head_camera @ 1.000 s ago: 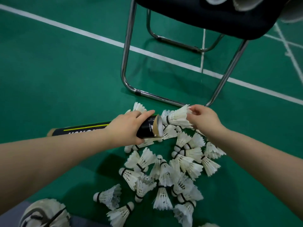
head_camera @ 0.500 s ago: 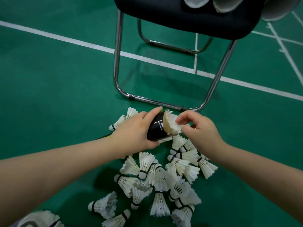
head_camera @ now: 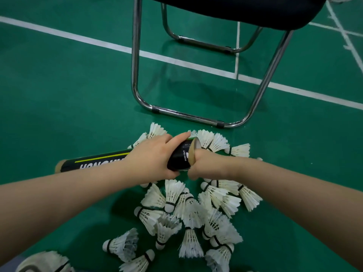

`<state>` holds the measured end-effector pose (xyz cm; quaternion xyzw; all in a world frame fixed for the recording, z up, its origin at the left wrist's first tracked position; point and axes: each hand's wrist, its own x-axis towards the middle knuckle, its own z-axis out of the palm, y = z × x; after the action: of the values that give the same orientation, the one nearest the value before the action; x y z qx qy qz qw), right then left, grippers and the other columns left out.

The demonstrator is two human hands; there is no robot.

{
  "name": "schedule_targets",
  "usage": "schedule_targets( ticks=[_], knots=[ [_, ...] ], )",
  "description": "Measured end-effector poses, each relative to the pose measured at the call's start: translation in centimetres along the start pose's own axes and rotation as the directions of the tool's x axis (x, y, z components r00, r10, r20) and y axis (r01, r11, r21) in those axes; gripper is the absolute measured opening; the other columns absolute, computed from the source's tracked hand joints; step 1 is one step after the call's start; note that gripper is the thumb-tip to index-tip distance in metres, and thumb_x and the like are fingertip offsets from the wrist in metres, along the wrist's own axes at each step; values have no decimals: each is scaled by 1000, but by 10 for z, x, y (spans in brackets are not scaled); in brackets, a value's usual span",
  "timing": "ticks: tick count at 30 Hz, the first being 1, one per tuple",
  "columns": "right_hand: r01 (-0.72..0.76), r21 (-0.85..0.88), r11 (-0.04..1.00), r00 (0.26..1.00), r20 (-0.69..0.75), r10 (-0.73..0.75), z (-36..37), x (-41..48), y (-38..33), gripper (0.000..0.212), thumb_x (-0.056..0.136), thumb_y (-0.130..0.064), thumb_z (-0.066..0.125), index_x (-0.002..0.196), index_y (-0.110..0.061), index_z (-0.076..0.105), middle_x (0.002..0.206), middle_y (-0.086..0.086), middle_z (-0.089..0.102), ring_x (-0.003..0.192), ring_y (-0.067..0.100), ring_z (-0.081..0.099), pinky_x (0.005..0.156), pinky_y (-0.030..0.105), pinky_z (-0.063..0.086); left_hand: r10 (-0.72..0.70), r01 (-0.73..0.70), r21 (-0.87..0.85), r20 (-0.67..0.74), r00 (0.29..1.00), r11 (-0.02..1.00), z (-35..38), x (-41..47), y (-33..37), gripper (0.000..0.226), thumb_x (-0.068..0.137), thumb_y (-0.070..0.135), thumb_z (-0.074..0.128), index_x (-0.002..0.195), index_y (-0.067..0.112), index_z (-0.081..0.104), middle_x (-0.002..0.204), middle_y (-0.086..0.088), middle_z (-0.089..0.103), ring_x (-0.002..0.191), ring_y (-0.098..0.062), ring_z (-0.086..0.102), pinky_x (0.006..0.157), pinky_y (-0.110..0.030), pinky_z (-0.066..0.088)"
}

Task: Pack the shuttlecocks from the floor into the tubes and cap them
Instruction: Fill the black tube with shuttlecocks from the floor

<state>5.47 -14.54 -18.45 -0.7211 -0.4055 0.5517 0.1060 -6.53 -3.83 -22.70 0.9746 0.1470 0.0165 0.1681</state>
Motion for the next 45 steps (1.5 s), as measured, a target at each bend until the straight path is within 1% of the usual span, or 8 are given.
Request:
schedule_targets(
  ticks=[5, 8, 17, 24, 32, 40, 43, 45],
  knots=[
    [347, 286, 893, 889, -403, -217, 1, 28, 0, 12, 76, -22, 60, 76, -10, 63, 73, 3, 61, 72, 18, 58, 68, 29, 48, -135, 135, -10, -9, 991, 991, -3, 0, -35, 96, 70, 45, 70, 146, 30, 14, 118, -5, 52, 105, -25, 52, 84, -38, 47],
    [288, 139, 948, 777, -613, -147, -10, 41, 11, 18, 91, -30, 53, 85, -18, 66, 77, -4, 64, 72, 18, 60, 67, 34, 47, -183, 184, 37, -16, 983, 982, -2, -5, -52, 93, 71, 47, 69, 146, 31, 14, 115, -4, 53, 104, -24, 52, 81, -36, 47],
    [-166, -277, 946, 940, -336, 66, 20, 95, 43, 35, 90, -40, 54, 109, -10, 59, 102, 5, 61, 97, 22, 57, 78, 31, 46, -280, 282, 53, -40, 959, 958, 12, -19, -68, 91, 72, 47, 66, 145, 33, 14, 112, -3, 53, 103, -25, 52, 79, -35, 46],
    [-124, -272, 954, 886, -464, -18, 13, 91, 31, 22, 89, -21, 46, 94, -4, 59, 84, 6, 61, 73, 18, 55, 64, 31, 48, -284, 285, 67, -21, 959, 956, 17, -16, -69, 90, 73, 46, 66, 144, 33, 13, 111, -2, 52, 102, -24, 53, 76, -35, 47],
    [282, 2, 959, 690, -695, -202, -17, 33, 14, 17, 86, -17, 52, 73, -9, 58, 59, -2, 46, 55, 12, 37, 55, 27, 31, -278, 278, 46, -3, 961, 959, 17, -14, -54, 88, 73, 45, 67, 143, 33, 15, 112, -1, 52, 101, -23, 52, 72, -32, 45],
    [337, 184, 923, 837, -508, -205, -5, 24, 8, 17, 92, -19, 52, 87, -19, 68, 81, -1, 65, 79, 15, 58, 75, 29, 45, -240, 241, 10, -37, 970, 970, 15, -8, -33, 87, 72, 45, 68, 141, 34, 17, 113, -2, 53, 100, -23, 53, 72, -33, 47],
    [296, 321, 900, 938, -277, -209, -6, 25, 10, 24, 74, -18, 55, 93, -15, 70, 96, 6, 68, 93, 15, 60, 86, 22, 46, -243, 243, 2, -43, 969, 970, 14, -10, -29, 86, 72, 45, 68, 141, 33, 18, 112, -2, 54, 98, -23, 53, 72, -33, 47],
    [219, 306, 927, 974, -123, -190, -5, 27, 11, 41, 58, -16, 50, 94, -8, 67, 107, 17, 62, 101, 27, 55, 95, 38, 42, -227, 227, 11, -45, 973, 974, 15, -12, -27, 87, 71, 45, 68, 142, 32, 19, 113, -2, 54, 98, -23, 53, 70, -31, 45]
  ],
)
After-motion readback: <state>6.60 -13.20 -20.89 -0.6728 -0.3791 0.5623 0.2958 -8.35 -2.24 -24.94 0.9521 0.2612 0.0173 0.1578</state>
